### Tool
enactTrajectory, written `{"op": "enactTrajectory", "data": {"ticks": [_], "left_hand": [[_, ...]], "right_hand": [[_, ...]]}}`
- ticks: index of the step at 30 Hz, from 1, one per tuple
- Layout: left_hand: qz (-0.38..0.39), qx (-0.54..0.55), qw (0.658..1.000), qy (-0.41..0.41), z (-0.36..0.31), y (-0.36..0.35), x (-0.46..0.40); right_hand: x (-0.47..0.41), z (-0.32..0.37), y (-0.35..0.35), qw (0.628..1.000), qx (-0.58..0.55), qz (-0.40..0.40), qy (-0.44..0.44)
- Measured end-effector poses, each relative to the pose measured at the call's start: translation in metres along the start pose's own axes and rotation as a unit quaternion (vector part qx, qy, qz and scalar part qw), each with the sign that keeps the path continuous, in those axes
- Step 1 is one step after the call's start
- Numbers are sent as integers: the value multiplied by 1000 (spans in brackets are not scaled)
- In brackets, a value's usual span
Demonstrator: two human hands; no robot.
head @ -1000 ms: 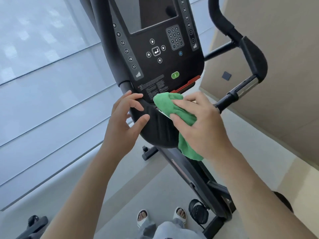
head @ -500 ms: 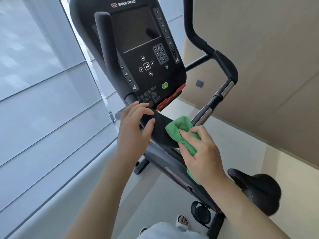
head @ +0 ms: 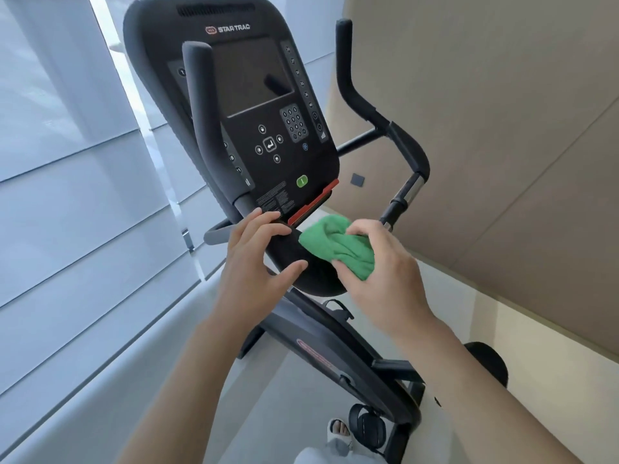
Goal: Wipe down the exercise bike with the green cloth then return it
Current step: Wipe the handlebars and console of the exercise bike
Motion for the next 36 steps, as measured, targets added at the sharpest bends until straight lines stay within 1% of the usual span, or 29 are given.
{"op": "enactTrajectory", "data": {"ticks": [3,5,6,10,14,17,22,25,27,29,31,33,34,36], "left_hand": [[44,30,999,11,7,0,1],[58,35,997,28,10,2,2],[58,34,997,32,9,2,2],[50,25,997,45,9,4,1],[65,1,996,57,12,4,1],[71,-3,996,49,11,4,0],[71,16,996,50,12,3,2],[71,35,995,61,13,3,2],[66,37,995,63,12,3,3],[57,48,995,65,10,5,3],[40,69,994,71,7,7,3],[12,75,994,74,7,13,4],[-3,71,994,78,8,17,6],[-29,70,992,99,14,23,14]], "right_hand": [[-19,10,-40,996,44,70,40],[-19,10,-64,990,77,107,44],[-18,8,-69,990,79,110,40],[-15,-1,-67,992,29,116,31],[-1,-12,-55,991,-5,121,65],[18,-25,-42,988,-32,128,77],[31,-36,-22,981,-74,166,70],[13,-27,-12,980,-99,149,84],[-9,-12,-12,982,-109,114,106],[-30,7,-29,979,-120,107,123],[-41,22,-57,974,-116,147,125],[-37,29,-80,972,-65,185,131],[-34,29,-85,971,-45,194,136],[-29,22,-84,968,-41,207,139]]}}
Point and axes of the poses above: each hand's wrist, its own x-axis away from the middle knuckle, its own y-axis out of the back of the hand, z = x × y, the point moved 10 cm from there along -x, towards the middle knuckle, and after that the axes turned 15 degrees about -x, right-handed, at the moved point
